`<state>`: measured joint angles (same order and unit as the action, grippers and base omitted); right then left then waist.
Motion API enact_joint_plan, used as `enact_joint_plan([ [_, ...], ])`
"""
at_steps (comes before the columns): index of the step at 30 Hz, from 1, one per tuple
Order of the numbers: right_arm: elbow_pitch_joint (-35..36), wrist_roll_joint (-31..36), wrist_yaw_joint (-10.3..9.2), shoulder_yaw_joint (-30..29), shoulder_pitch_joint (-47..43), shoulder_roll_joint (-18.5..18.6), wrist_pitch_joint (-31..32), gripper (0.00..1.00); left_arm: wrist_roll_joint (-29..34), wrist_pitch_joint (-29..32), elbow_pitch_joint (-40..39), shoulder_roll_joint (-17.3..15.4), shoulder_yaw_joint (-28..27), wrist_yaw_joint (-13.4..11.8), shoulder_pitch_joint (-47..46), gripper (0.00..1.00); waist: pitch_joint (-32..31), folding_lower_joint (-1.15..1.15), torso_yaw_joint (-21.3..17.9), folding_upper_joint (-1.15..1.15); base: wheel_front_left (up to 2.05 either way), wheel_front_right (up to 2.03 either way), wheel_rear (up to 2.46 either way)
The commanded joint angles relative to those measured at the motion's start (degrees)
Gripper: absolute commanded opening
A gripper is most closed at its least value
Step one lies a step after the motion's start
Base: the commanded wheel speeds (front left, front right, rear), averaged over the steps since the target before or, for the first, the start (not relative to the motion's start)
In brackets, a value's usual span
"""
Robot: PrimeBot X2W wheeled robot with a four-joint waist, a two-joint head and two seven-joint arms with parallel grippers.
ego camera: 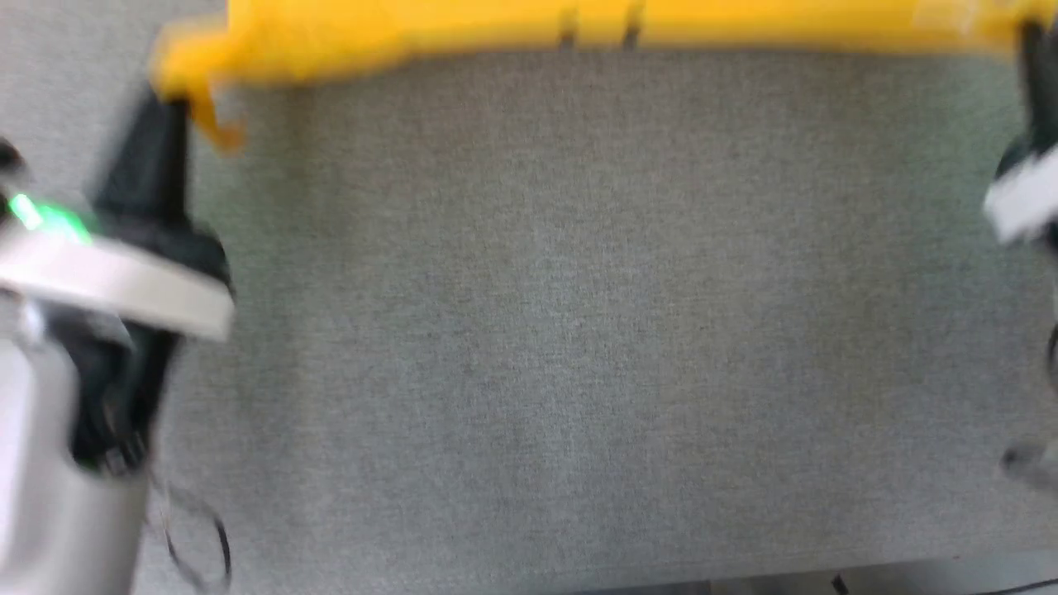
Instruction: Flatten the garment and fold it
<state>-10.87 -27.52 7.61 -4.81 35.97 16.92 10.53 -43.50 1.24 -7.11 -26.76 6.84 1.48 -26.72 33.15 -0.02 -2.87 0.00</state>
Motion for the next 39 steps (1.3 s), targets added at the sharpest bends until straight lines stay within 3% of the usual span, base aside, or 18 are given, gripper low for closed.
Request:
enact_joint_plan([
  [1,0.8,-0.3,-0.12,-1.4,-2.9,-1.1,-0.2,0.00,-0.5,-0.3,-0.4,0.4,0.0,-0.1,3.3,0.00,-4.1,0.02,0.7,0.00,0.00,0.00,0.00],
  [7,3.5,-2.6,-0.12,-5.5,-15.7,-4.7,1.6,0.00,-3.8,0.2,1.0,1.2,1.2,0.7,16.5,0.00,-9.0,0.02,1.6,0.00,0.00,0.00,0.00],
  [20,10.0,-11.9,-0.12,-7.0,-40.6,-3.7,13.2,0.00,-11.1,9.5,1.3,1.2,4.6,-2.0,36.2,0.00,-18.8,0.02,2.8,0.00,0.00,0.00,0.00],
  [31,12.0,-12.4,-0.12,-12.0,-50.1,-5.9,22.0,0.00,-15.1,14.8,-4.3,-1.0,4.2,-4.9,45.5,0.00,-24.3,0.02,2.5,0.00,0.00,0.00,0.00],
  [39,15.5,-11.8,-0.12,-14.4,-52.4,-7.9,25.2,0.00,-15.6,16.1,-9.7,-2.2,3.7,-6.8,49.3,0.00,-25.8,0.02,2.3,0.00,0.00,0.00,0.00],
])
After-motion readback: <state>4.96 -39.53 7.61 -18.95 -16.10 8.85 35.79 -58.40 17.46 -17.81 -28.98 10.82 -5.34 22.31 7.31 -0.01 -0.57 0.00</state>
